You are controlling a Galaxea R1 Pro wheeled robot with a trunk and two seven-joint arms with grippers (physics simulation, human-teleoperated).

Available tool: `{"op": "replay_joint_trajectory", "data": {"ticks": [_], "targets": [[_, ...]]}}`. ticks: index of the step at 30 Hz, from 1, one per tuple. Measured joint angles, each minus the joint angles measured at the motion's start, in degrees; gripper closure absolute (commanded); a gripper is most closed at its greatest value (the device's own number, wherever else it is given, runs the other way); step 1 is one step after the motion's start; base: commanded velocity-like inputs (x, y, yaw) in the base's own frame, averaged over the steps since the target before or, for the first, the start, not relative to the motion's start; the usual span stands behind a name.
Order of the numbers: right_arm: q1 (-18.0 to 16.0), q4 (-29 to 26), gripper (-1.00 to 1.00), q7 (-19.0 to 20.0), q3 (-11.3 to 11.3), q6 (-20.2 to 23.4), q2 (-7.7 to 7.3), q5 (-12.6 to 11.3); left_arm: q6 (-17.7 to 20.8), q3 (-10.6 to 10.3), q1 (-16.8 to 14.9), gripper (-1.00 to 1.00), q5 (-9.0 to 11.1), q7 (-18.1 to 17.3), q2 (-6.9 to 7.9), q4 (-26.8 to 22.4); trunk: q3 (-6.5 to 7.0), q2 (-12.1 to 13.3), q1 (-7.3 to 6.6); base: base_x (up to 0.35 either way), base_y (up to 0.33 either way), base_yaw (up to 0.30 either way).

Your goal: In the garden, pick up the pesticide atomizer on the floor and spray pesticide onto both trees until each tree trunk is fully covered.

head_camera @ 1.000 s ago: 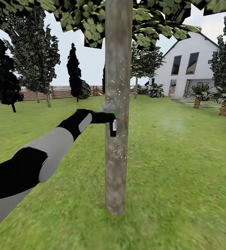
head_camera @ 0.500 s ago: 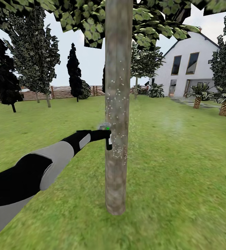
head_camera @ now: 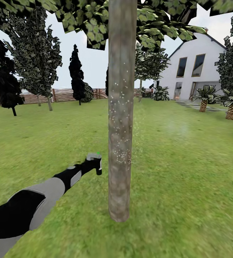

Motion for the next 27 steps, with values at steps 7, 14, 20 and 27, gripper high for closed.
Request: {"op": "replay_joint_trajectory", "data": {"ticks": [7,14,20,27], "targets": [[0.0,-0.1,-1.00,0.0,0.0,0.0,0.03,0.0,-6.2,0.2,9.6,1.00,0.0,0.1,0.17,-0.1,0.01,0.0,0.00,0.000,0.000,0.000],[0.0,-0.1,-1.00,-0.1,0.0,0.0,0.23,0.0,-6.1,0.4,10.1,1.00,0.2,0.2,1.38,0.0,0.01,0.0,0.00,0.030,0.162,0.000],[0.0,-0.1,-1.00,0.0,0.0,0.0,0.28,0.0,-6.1,0.4,10.1,1.00,0.3,0.2,1.36,0.0,0.02,0.0,0.00,0.127,0.328,-0.032],[0.0,-0.1,-1.00,0.0,0.0,0.0,0.28,0.0,-6.1,0.4,10.1,1.00,0.3,0.1,1.35,0.0,0.02,0.0,0.00,0.027,0.167,-0.109]]}}
